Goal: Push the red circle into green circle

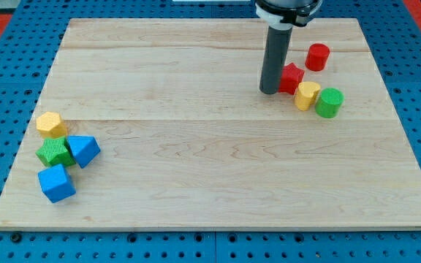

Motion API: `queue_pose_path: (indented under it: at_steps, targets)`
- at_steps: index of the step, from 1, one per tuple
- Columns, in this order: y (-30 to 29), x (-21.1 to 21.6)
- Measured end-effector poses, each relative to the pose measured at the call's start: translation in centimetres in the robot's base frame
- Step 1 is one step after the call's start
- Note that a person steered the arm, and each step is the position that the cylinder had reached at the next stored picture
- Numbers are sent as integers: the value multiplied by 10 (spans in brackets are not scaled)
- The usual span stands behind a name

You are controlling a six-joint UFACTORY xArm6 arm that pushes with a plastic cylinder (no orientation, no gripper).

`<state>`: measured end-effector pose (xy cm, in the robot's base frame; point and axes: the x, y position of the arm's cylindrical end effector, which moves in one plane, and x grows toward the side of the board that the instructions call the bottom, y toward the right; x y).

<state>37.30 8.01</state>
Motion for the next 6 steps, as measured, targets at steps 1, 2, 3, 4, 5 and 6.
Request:
queue_pose_path:
  at_steps: [1,2,3,4,5,6]
  targets:
    - [-29,-67]
    - [26,-104]
    - [97,-110]
    - [117,-86]
    - [104,-70]
    - [102,-32]
